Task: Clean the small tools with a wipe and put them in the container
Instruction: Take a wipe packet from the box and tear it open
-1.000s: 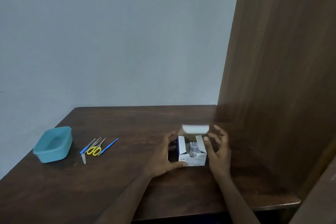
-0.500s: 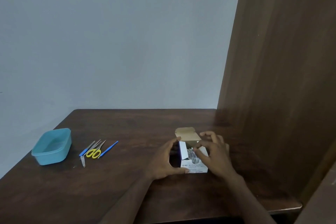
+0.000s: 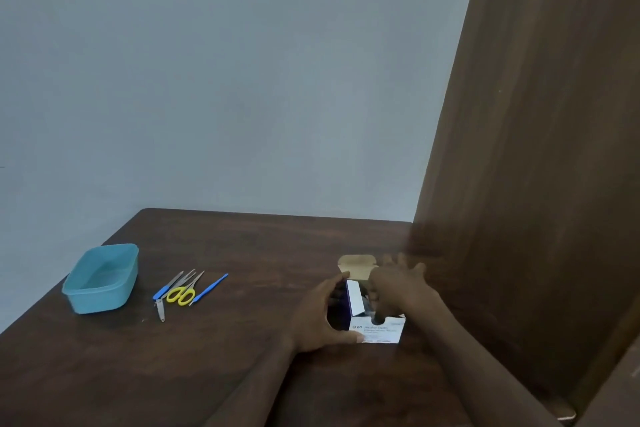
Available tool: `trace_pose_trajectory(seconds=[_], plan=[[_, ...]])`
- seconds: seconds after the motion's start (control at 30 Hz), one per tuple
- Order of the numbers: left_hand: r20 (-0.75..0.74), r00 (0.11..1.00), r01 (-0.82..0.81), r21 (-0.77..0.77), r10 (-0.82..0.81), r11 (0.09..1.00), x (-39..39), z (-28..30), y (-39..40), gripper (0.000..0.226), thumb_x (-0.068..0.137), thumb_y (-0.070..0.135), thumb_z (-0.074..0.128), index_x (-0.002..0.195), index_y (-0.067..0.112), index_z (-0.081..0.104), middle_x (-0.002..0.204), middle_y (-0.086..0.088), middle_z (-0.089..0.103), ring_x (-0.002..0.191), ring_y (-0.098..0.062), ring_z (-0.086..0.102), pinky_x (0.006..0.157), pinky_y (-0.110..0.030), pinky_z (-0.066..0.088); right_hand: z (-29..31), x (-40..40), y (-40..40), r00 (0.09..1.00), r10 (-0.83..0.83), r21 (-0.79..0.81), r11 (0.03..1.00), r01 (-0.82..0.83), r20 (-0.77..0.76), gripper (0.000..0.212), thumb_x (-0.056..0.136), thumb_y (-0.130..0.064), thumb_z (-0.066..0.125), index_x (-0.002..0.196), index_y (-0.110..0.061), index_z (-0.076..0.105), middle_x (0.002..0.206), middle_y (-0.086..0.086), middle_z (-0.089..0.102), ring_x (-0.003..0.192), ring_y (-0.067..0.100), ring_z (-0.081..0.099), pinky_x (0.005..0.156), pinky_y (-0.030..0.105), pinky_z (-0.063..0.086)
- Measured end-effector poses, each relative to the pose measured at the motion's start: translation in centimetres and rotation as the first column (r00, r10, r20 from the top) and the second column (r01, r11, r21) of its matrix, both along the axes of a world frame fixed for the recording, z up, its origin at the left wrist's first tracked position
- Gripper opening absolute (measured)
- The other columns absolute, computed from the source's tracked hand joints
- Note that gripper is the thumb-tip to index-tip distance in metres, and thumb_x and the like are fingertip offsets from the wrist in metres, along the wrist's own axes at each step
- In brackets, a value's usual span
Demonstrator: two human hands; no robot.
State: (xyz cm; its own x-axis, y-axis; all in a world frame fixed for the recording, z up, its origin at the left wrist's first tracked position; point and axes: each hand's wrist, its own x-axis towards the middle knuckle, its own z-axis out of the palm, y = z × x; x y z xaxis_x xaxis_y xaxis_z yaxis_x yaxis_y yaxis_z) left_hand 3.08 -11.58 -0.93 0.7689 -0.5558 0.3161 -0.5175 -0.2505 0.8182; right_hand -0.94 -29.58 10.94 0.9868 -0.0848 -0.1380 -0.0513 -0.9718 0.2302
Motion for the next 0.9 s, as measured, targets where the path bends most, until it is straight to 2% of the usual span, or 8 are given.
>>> trace_pose_trajectory(seconds=[0.1,0.2,0.3,0.4,0.47,0.6,0.8,0.9], plan=[[0.011,1.000,-0.001,-0.009,0.001,1.000,0.0,-0.1,0.0,0.121,0.067,0.047,0.102,0.166,0.025,0.035,0.157,0.016,0.052,0.136,0.002,0.058,0.112,-0.025,0.052,1.4,-0.2,-1.1,0.999,-0.015,0.300,0.954,0.001,0.044,0.019,0.073,-0.026,0.091,0.070,-0.027,0.073,0.120,0.001,0.066,0.120,0.024,0.055,0.100,0.051,0.052],[0.022,1.000,0.003,-0.012,-0.003,1.000,0.0,0.1,0.1,0.122,0.067,0.048,0.102,0.166,0.028,0.035,0.156,0.015,0.053,0.134,0.000,0.059,0.108,-0.023,0.053,2.1,0.0,-3.0,0.993,-0.024,0.575,0.817,-0.050,0.120,0.018,0.080,-0.019,0.089,0.069,-0.024,0.076,0.082,-0.003,0.076,0.079,0.013,0.070,0.069,0.030,0.056],[0.047,0.999,0.014,-0.038,-0.013,0.999,-0.2,0.5,0.0,0.122,0.067,0.043,0.103,0.166,0.032,0.032,0.154,0.019,0.047,0.129,-0.002,0.060,0.101,-0.018,0.054,1.2,0.3,-4.5,0.926,-0.300,0.938,0.323,-0.126,0.228,0.012,0.092,-0.010,0.080,0.087,-0.012,0.070,0.095,0.006,0.080,0.085,0.018,0.074,0.071,0.033,0.058],[0.071,0.997,0.025,-0.039,-0.022,0.999,-0.6,0.9,0.0,0.122,0.071,0.045,0.100,0.168,0.039,0.025,0.159,0.028,0.035,0.132,-0.001,0.058,0.102,-0.017,0.053,-1.3,0.7,-5.9,0.828,-0.552,0.975,-0.110,-0.193,0.102,0.012,0.101,0.004,0.064,0.102,-0.007,0.060,0.108,0.019,0.073,0.090,0.028,0.072,0.073,0.037,0.065],[0.047,0.999,0.007,-0.040,-0.005,0.999,-0.6,1.0,0.0,0.117,0.071,0.043,0.100,0.164,0.043,0.030,0.156,0.029,0.041,0.129,-0.002,0.061,0.101,-0.023,0.057,-4.1,0.6,-6.7,0.819,-0.570,0.983,-0.110,-0.150,0.061,0.026,0.101,0.010,0.055,0.111,-0.013,0.058,0.109,0.020,0.069,0.085,0.027,0.068,0.071,0.038,0.062],[0.032,0.999,-0.026,-0.043,0.027,0.999,-0.7,1.0,-0.1,0.099,0.069,0.027,0.103,0.146,0.033,0.042,0.146,0.017,0.060,0.124,-0.009,0.069,0.102,-0.043,0.060,-8.1,-0.4,-7.3,0.822,-0.508,0.964,0.191,-0.183,0.256,0.043,0.100,0.004,0.048,0.114,-0.033,0.065,0.099,0.005,0.072,0.083,0.020,0.062,0.071,0.033,0.049],[0.022,0.999,-0.024,-0.069,0.026,0.997,-0.7,1.0,-0.2,0.093,0.072,0.022,0.101,0.139,0.033,0.039,0.155,0.022,0.051,0.134,-0.007,0.064,0.105,-0.041,0.060,-7.8,-2.1,-6.2,0.847,-0.411,0.941,0.161,-0.298,0.338,0.030,0.095,-0.056,0.065,0.121,-0.042,0.071,0.123,-0.015,0.074,0.119,0.005,0.065,0.095,0.040,0.059],[-0.004,1.000,-0.022,-0.074,0.021,0.997,-0.9,1.1,-0.2,0.099,0.071,0.023,0.102,0.147,0.038,0.039,0.151,0.021,0.056,0.133,-0.005,0.063,0.105,-0.037,0.060,-7.3,-3.6,-5.9,0.837,-0.355,0.908,0.199,-0.369,0.418,0.027,0.092,-0.053,0.068,0.115,-0.041,0.073,0.116,-0.014,0.077,0.116,0.010,0.071,0.085,0.045,0.064]])
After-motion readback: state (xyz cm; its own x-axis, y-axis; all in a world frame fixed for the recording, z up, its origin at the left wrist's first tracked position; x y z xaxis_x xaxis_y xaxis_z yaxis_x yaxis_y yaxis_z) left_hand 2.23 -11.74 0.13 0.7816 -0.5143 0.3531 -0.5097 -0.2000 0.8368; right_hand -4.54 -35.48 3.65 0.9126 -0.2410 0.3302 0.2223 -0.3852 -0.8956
